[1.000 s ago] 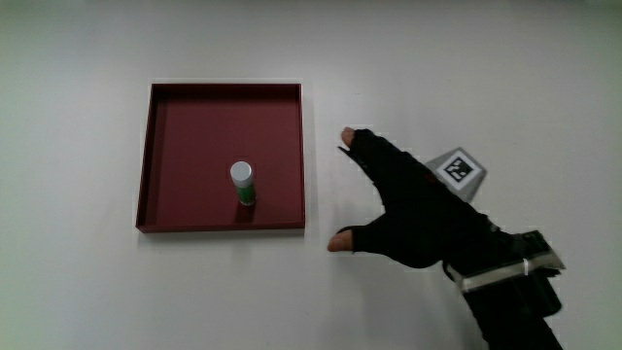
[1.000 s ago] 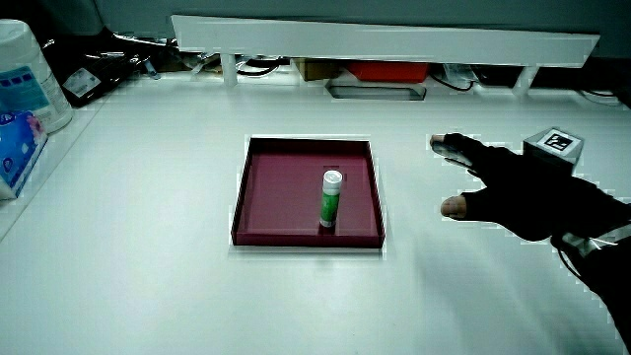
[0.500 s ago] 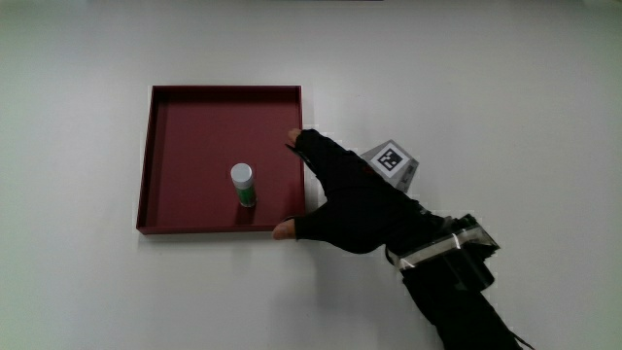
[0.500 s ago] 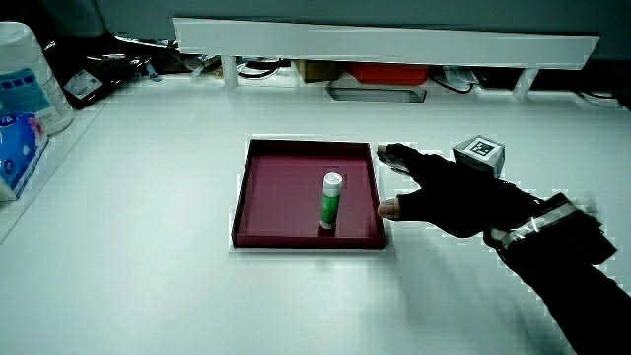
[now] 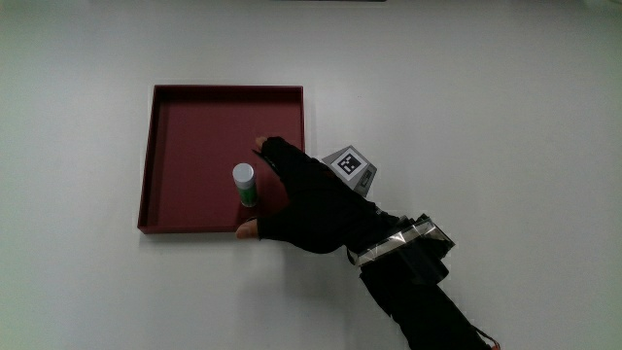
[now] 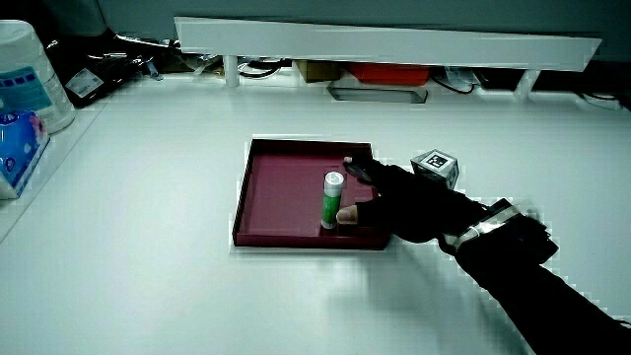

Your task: Pick glue stick

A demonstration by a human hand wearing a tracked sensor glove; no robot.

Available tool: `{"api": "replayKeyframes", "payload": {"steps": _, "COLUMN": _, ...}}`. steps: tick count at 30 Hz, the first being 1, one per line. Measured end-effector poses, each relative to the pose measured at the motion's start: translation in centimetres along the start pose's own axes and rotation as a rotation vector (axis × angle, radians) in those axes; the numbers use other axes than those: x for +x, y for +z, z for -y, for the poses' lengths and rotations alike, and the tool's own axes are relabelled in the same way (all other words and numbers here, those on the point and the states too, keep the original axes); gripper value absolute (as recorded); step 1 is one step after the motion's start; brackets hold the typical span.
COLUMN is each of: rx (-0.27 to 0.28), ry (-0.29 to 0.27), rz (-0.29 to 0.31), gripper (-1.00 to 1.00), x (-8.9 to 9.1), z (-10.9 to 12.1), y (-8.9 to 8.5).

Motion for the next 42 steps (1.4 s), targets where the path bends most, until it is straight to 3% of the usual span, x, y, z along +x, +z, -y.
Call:
{"api": "replayKeyframes", "payload": {"steps": 10, "rx": 0.008, "ry": -0.007, "rz": -0.034, "gripper": 0.00, "x": 0.8, "z": -0.7, "y": -0.9}}
{"api": "replayKeyframes", "payload": {"steps": 24, "rx": 0.255, "ry": 0.080, "rz": -0.114, "gripper": 0.48, "x": 0.9, "z": 0.3, "y": -0.9}}
{"api": "replayKeyframes", "payload": {"steps": 26, "rx": 0.279, "ry": 0.085, "rz": -0.108, "gripper": 0.56, "x": 0.8, "z": 0.4, "y": -0.9}}
{"api": "replayKeyframes", "payload": {"steps": 27, "rx": 0.298, "ry": 0.091, "rz": -0.073, "gripper": 0.59, "x": 1.0, "z": 0.3, "y": -0.9}}
{"api": "replayKeyframes", "payload": {"steps": 33, "rx": 0.326, "ry": 0.083, "rz": -0.109, "gripper": 0.81, "x": 1.0, "z": 0.5, "y": -1.2}}
{"api": "replayKeyframes", "payload": {"steps": 38, "rx": 0.341, "ry": 0.109, "rz": -0.110, "gripper": 1.00, "x": 1.1, "z": 0.6, "y": -1.2}}
{"api": "replayKeyframes", "payload": {"steps": 42, "rx": 0.353, "ry": 0.138, "rz": -0.149, "gripper": 1.00, "x": 0.9, "z": 0.9, "y": -0.9}}
